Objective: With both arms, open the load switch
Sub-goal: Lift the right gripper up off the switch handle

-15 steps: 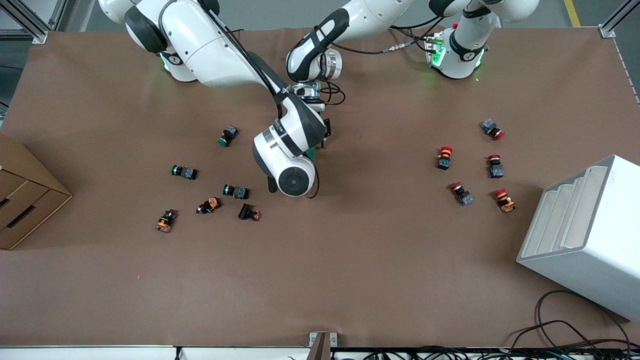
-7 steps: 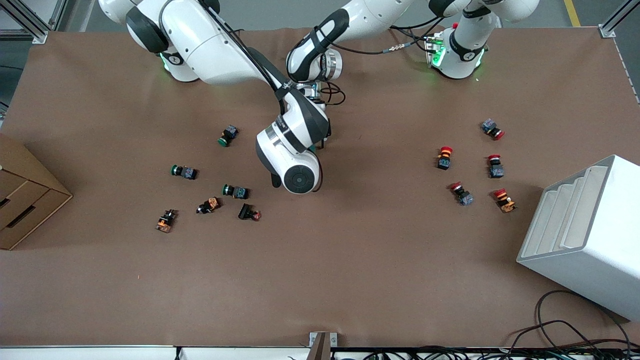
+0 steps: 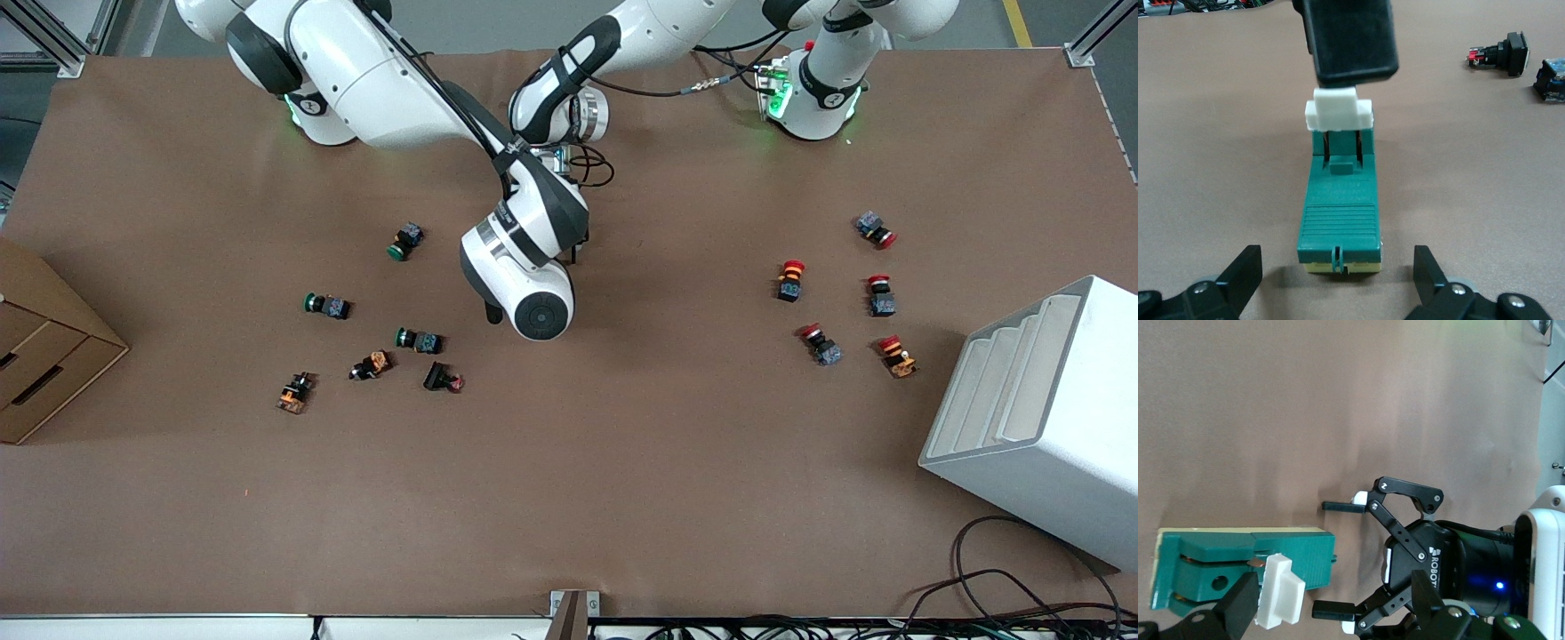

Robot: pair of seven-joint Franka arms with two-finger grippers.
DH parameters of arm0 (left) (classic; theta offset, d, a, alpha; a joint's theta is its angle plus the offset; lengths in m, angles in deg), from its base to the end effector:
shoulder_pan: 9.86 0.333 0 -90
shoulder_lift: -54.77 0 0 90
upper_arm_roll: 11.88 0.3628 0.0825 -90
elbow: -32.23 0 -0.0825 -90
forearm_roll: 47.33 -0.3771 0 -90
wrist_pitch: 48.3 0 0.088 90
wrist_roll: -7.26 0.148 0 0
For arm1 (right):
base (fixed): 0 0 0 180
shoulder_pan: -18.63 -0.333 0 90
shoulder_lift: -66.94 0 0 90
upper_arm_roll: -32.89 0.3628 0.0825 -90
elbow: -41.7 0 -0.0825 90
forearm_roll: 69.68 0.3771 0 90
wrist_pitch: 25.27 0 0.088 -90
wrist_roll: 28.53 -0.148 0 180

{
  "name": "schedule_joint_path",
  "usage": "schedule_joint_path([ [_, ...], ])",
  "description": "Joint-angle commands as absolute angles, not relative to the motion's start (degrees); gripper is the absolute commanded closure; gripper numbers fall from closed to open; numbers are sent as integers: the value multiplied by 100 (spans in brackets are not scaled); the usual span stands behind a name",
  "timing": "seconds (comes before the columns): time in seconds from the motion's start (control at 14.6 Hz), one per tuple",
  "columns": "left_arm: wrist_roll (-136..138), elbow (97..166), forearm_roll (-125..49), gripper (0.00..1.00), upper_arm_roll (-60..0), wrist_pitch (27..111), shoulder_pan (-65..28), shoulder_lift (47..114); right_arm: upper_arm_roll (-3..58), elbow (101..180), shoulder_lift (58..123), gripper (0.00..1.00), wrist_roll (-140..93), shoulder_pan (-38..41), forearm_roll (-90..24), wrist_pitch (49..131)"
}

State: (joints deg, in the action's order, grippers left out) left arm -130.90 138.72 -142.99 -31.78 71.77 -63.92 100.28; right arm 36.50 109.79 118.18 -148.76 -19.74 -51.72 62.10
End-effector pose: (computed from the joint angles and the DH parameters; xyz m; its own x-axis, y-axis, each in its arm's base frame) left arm 0.2693 -0.5936 0.1112 0.5868 -0.0765 0.8061 -0.0663 -0.9967 -0.0464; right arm 0.5000 0.4981 0.2204 0.1166 -0.9931 -0.0080 -0.7844 -0.0971 0.6126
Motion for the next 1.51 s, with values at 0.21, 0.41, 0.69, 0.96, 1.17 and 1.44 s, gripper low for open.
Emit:
schedule_joint_path([
  [0.21,-13205,13788,-14366,1,-3157,7097,-6488,10144,3808,10946,11853,0,-14956,-1978,-5043,6042],
  [0.41,-13205,13779,-14366,0,-3157,7097,-6479,10144,3808,10964,11862,0,-14947,-1978,-5052,6051],
  [0.69,-13205,13779,-14366,0,-3157,7097,-6479,10153,3799,11096,11888,0,-14789,-2039,-5069,6086],
  [0.96,-13205,13788,-14366,0,-3157,7097,-6479,10153,3799,11122,11994,0,-14780,-2057,-5105,6113],
  [1.17,-13196,13770,-14366,0,-3157,7097,-6479,10144,3799,11043,11976,0,-14631,-1987,-5113,6104],
  [1.44,-13134,13753,-14348,0,-3157,7097,-6462,10083,3834,10649,11871,0,-14192,-1557,-5070,5973],
])
